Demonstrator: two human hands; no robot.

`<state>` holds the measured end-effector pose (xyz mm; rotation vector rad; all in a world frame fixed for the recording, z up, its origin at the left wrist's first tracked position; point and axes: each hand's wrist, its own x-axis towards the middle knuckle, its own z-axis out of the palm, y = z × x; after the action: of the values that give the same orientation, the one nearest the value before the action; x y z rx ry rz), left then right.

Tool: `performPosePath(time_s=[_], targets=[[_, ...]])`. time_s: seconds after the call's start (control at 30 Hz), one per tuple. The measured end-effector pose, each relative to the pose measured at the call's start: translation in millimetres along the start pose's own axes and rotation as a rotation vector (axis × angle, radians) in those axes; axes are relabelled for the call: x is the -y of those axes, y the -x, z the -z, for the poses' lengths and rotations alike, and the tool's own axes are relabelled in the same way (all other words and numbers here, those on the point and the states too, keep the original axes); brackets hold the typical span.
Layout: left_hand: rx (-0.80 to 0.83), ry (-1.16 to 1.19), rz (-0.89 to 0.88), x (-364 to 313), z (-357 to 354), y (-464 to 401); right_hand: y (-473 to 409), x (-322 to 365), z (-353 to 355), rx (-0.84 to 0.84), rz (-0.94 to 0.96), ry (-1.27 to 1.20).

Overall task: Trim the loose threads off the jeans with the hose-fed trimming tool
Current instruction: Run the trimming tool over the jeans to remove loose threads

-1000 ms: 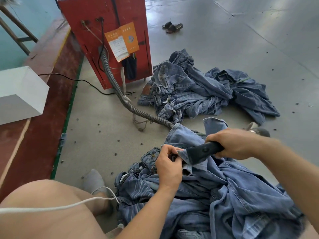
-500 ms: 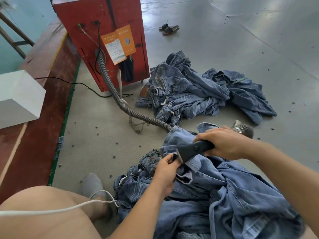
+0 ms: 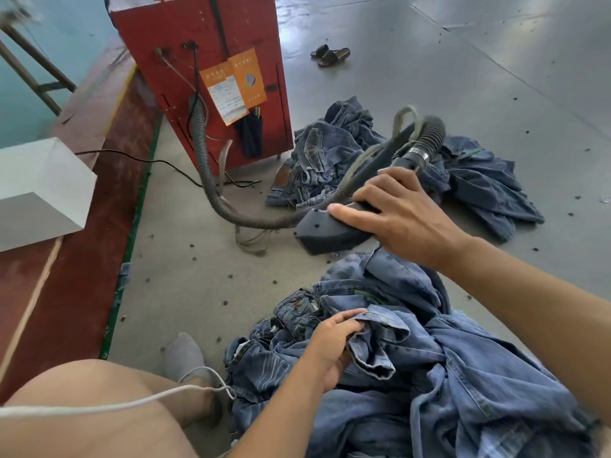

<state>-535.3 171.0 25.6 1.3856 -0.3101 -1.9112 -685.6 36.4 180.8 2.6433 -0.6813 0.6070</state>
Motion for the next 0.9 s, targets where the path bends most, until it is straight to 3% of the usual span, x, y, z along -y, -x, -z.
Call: performPosePath(time_s=[0.1, 0.17, 0.27, 0.33, 0.5, 0.6, 0.7, 0.9], targets=[[-0.022, 0.083, 0.015, -1, 5, -5, 10, 11, 8, 0.043, 0.037, -0.205], [-0.023, 0.167, 0.041, -6, 6, -5, 23, 20, 16, 0.191, -0.001, -0.372], [0.060, 0.316, 0.049, -23, 7, -2, 45, 26, 20, 0.474, -0.240, -0.562], [0.134, 0.376, 0.023, -35, 10, 1, 52, 27, 16, 0.554, -0.375, -0.619], [0.093, 0.408, -0.023, -35, 25, 8, 51, 15, 8, 0.584, -0.526, -0.450], [0.151, 0.354, -0.057, -30, 26, 18, 57, -1, 12, 0.741, -0.549, -0.337], [0.164, 0.293, -0.081, -27, 26, 23, 63, -7, 17, 0.849, -0.504, -0.256], [0.179, 0.335, -0.053, -25, 15, 26, 56, 15, 25, 0.857, -0.391, -0.330]])
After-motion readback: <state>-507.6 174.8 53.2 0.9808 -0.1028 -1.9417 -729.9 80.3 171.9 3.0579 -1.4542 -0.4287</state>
